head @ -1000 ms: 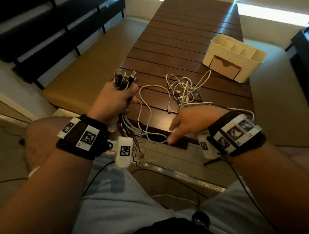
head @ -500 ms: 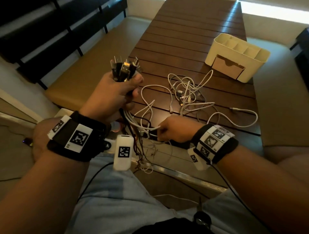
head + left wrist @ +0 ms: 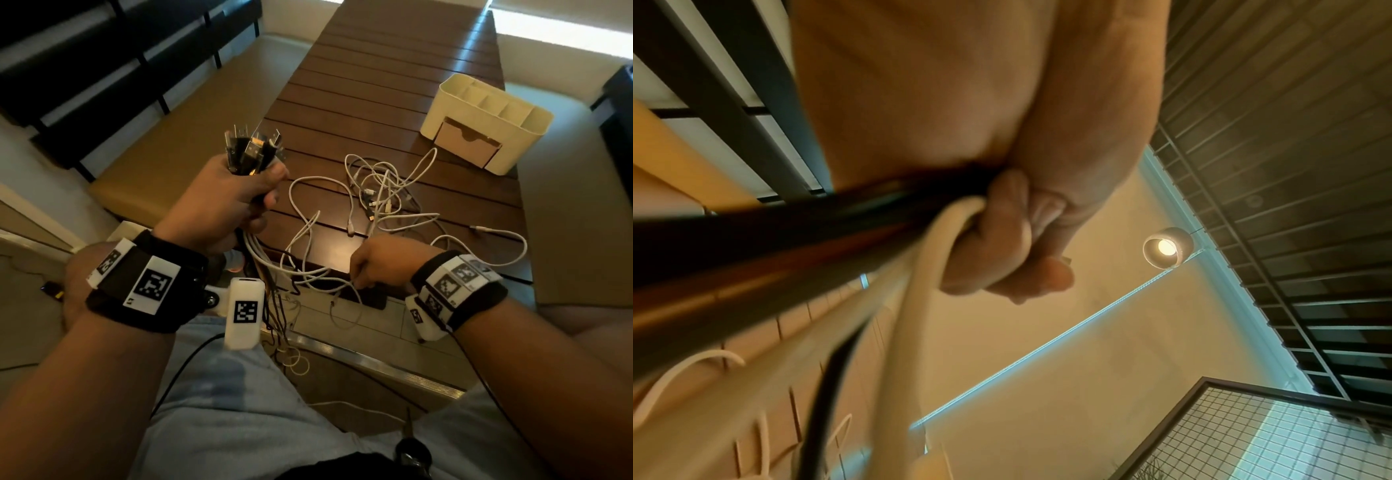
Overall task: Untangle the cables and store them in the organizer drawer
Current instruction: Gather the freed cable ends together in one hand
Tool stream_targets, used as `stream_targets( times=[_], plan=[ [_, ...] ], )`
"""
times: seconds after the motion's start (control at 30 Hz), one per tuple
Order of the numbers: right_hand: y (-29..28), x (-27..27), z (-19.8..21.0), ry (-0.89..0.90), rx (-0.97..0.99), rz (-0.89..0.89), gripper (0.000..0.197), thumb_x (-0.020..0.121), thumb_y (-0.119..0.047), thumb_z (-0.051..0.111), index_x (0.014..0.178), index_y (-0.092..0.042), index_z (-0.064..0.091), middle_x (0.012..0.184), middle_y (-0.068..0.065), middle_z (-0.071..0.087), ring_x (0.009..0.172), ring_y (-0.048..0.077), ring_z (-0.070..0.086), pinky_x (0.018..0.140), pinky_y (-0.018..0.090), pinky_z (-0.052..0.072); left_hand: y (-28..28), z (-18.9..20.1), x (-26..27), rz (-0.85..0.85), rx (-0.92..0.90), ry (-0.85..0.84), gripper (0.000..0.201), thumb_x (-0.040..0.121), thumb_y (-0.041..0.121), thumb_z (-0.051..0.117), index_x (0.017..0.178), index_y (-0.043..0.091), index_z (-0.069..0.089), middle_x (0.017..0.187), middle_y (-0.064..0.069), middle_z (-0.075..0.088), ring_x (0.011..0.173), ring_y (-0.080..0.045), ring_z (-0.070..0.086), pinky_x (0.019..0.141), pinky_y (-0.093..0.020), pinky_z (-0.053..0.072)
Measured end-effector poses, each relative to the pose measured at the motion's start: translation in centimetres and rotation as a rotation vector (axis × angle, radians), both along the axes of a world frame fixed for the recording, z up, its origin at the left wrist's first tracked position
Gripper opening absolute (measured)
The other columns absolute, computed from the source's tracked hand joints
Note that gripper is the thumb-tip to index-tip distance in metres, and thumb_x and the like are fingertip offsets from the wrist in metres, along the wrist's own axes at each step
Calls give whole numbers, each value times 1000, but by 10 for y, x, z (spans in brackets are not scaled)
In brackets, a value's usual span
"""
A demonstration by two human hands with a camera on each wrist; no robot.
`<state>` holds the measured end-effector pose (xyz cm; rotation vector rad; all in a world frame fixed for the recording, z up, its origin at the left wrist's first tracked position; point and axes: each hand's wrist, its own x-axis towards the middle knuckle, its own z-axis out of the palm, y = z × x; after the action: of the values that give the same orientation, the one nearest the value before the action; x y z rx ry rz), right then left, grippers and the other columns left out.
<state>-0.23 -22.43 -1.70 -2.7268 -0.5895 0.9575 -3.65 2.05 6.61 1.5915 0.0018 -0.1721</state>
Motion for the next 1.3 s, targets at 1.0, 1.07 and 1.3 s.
stream_targets(
  times=[1.0,1.07,1.3],
  plan=[
    [0,-4,25,295,35,97,20,95,-27,63,112,-31,74,83,-18,70,69,-13,58,71,17,38,-30,-40,26,19,-216,19,15,101,22,54,92,11,59,59,0,52,42,-6,31,40,-19,29],
    [-7,4,28,228,98,-6,22,99,-29,57,115,-35,70,79,-17,72,70,-12,59,74,21,40,-34,-50,31,10,-183,12,16,100,23,54,92,11,59,61,-2,55,44,-8,37,42,-20,34],
    [-23,29,14,-216,201,-333,25,104,-19,43,119,-23,64,99,-2,67,89,16,63,76,28,51,-46,-79,42,-6,-160,94,22,100,30,56,89,12,59,62,-7,61,48,-17,56,59,-41,58]
  ],
)
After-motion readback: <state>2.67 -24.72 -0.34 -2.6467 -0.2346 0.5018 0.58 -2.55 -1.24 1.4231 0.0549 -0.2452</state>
